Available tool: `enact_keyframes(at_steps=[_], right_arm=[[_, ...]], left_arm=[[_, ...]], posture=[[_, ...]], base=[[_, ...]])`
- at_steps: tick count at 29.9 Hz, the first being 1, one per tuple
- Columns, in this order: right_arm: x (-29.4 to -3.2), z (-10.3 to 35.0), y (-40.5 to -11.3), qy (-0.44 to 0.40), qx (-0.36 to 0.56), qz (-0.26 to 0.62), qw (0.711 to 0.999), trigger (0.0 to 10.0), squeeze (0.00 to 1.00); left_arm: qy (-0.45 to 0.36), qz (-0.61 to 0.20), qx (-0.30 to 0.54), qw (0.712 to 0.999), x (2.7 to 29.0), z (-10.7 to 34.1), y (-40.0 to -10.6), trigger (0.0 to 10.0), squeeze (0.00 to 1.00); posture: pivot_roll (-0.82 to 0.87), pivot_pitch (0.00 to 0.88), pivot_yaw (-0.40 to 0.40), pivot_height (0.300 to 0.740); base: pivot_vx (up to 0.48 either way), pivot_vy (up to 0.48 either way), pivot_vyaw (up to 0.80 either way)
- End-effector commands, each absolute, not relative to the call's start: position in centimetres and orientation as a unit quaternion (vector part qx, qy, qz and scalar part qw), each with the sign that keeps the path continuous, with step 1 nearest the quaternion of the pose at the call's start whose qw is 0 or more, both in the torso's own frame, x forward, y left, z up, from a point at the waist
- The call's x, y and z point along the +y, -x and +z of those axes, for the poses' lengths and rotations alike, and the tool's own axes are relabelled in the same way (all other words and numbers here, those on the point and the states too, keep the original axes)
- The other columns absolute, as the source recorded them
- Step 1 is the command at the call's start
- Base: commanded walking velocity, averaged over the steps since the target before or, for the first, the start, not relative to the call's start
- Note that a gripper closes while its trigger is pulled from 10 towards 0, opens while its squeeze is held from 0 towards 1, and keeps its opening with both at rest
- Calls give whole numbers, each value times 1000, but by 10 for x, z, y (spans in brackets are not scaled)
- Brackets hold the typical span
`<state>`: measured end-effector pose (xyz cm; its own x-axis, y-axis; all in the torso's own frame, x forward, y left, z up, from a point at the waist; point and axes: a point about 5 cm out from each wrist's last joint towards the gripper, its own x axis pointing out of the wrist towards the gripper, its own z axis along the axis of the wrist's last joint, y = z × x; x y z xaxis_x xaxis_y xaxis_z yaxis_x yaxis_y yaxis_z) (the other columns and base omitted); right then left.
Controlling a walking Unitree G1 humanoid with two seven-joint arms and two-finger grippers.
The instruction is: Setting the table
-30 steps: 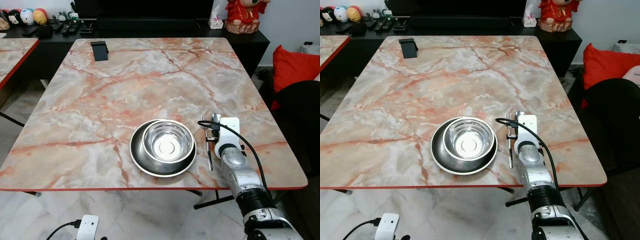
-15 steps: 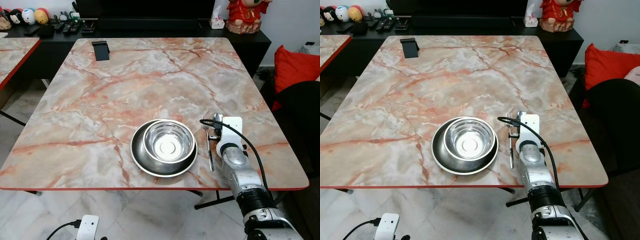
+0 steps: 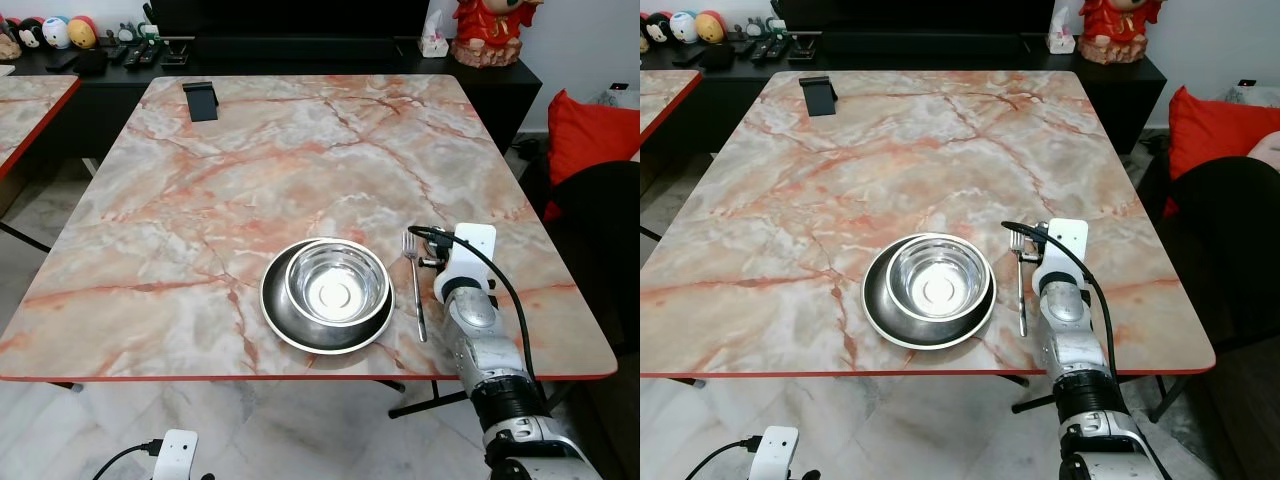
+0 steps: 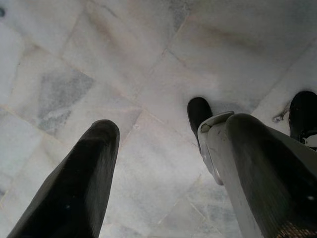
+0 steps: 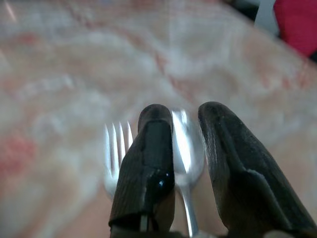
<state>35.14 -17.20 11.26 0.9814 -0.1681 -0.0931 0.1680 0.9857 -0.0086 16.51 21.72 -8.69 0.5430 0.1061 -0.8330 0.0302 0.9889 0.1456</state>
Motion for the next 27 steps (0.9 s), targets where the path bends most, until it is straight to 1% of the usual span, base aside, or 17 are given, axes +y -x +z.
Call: enact_keyframes(at_steps=[1,2,3,4,8,10,17,19,21,26,27], right_arm=[[-173,126,-352,-4,3,-88,996,10000,0],[-173,126,-352,-4,3,-88,996,10000,0],[-173,133,-351,5,-26,-83,996,10000,0],[-173,134,-350,6,-35,-82,996,10000,0],[-171,141,-343,-11,-74,-73,995,10000,0],[-175,149,-335,-6,-108,-75,991,10000,0],[-175,151,-330,18,-128,-57,990,10000,0],[-174,150,-330,17,-122,-55,991,10000,0],[-168,154,-331,-8,-126,-36,991,10000,0],[-163,161,-334,-21,-138,-38,989,10000,0],[-161,163,-335,-29,-143,-40,989,10000,0]], left_arm=[[-70,26,488,870,218,-90,-159,10000,0],[-70,26,488,870,218,-90,-159,10000,0],[-70,30,487,870,218,-90,-159,10000,0],[-70,31,486,871,219,-90,-159,10000,0],[-72,33,483,872,221,-89,-158,10000,0],[-69,40,481,873,220,-89,-157,10000,0],[-65,41,480,874,219,-90,-157,10000,0],[-62,41,479,875,219,-90,-157,10000,0],[-57,45,477,876,219,-90,-157,10000,0],[-54,48,478,875,219,-90,-157,10000,0],[-54,48,478,875,219,-90,-157,10000,0]], posture=[[-60,60,-2,740],[-60,60,-2,740],[-59,59,-3,740],[-59,59,-3,740],[-58,54,5,740],[-52,50,-7,740],[-60,40,-5,740],[-61,36,-7,740],[-63,28,-11,740],[-58,12,-12,740],[-58,12,-12,740]], base=[[0,0,0],[0,0,0],[0,0,0],[0,0,0],[0,0,0],[0,0,0],[0,0,0],[0,0,0],[0,0,0],[0,0,0],[0,349,0]])
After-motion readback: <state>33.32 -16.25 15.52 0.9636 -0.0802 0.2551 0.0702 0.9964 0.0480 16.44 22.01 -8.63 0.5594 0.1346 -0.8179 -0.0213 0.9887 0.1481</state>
